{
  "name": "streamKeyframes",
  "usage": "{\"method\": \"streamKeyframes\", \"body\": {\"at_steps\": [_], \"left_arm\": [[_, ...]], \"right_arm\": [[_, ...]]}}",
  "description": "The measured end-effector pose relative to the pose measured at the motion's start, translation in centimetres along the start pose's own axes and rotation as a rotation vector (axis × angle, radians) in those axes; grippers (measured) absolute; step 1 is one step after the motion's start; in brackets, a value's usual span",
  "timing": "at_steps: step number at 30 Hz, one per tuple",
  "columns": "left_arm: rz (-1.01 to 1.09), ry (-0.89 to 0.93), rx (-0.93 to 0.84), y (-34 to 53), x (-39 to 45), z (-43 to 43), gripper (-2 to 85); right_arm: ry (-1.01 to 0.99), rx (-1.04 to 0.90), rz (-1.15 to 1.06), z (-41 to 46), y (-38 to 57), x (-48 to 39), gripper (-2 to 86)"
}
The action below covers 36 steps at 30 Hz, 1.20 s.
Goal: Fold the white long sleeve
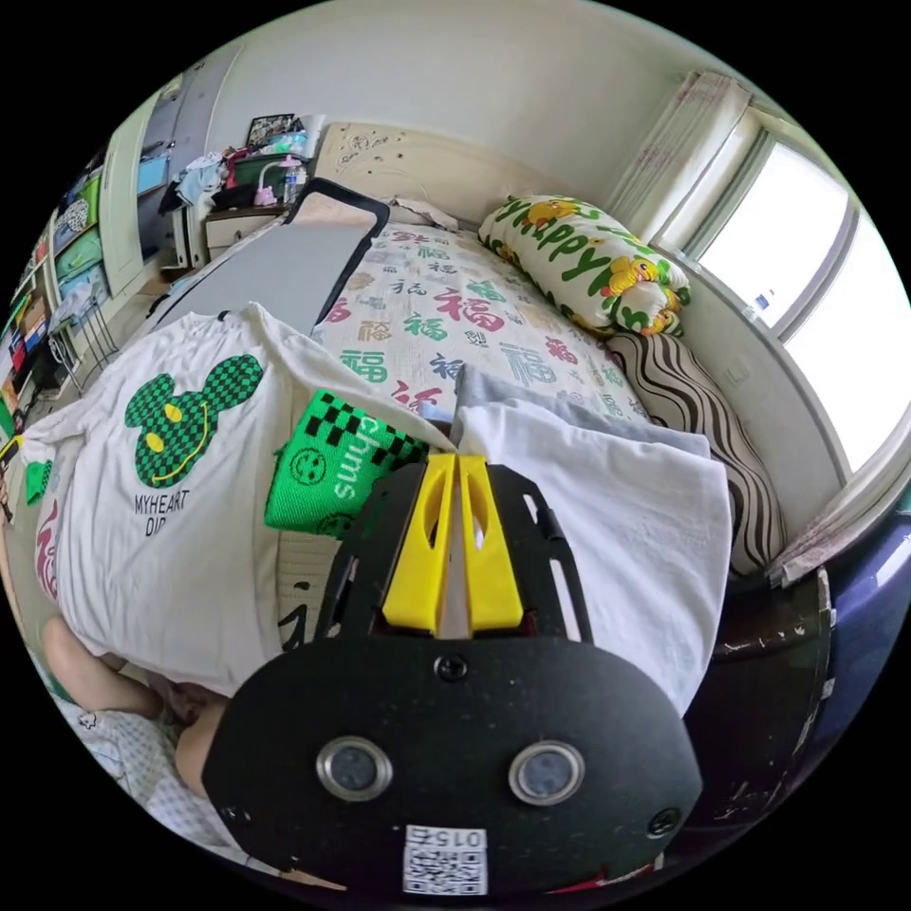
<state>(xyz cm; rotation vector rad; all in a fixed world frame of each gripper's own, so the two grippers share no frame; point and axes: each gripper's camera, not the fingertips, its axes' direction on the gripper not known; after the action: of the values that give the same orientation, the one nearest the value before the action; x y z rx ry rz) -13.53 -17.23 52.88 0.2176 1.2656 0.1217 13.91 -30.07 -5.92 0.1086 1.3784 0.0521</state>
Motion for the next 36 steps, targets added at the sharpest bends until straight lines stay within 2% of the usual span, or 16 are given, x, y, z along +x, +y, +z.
{"method": "streamKeyframes", "body": {"at_steps": [5,9,12,14,18,20,24,26,30,33,36], "left_arm": [[-0.028,-0.021,0.066,1.9,0.6,-0.8,1.2],[0.075,-0.022,0.169,1.0,5.3,-3.0,1.3],[0.175,0.011,0.227,-0.2,9.9,-3.4,1.1],[0.220,0.034,0.259,-1.3,12.6,-3.4,1.0],[0.279,0.135,0.300,-4.4,17.4,-1.9,1.1],[0.291,0.181,0.287,-5.8,18.8,-0.8,1.1],[0.332,0.225,0.239,-8.5,21.2,1.5,1.4],[0.359,0.179,0.221,-9.9,22.3,2.3,1.6],[0.417,0.123,0.158,-14.6,25.7,5.5,2.8],[0.398,0.135,0.080,-18.4,27.9,10.2,4.6],[0.368,0.130,-0.066,-21.0,29.5,15.3,5.7]], "right_arm": [[0.000,0.033,0.017,-0.2,-0.9,-0.9,-0.2],[-0.037,-0.007,-0.019,1.0,-3.6,-2.1,-0.5],[-0.024,0.069,0.003,0.4,-6.0,-2.9,-0.5],[0.045,0.131,0.032,-0.3,-8.0,-3.2,-0.5],[0.319,0.212,0.131,-0.3,-13.4,-2.5,-0.2],[0.412,0.177,0.174,1.4,-15.5,-1.3,0.2],[0.470,-0.246,0.233,10.7,-18.5,3.3,3.4],[0.432,-0.266,0.253,12.2,-18.6,4.3,7.9],[0.169,-0.040,0.242,10.5,-20.0,2.8,8.5],[-0.084,0.067,0.072,11.3,-20.9,-3.3,8.4],[-0.299,0.017,-0.143,14.7,-21.0,-12.0,8.4]]}}
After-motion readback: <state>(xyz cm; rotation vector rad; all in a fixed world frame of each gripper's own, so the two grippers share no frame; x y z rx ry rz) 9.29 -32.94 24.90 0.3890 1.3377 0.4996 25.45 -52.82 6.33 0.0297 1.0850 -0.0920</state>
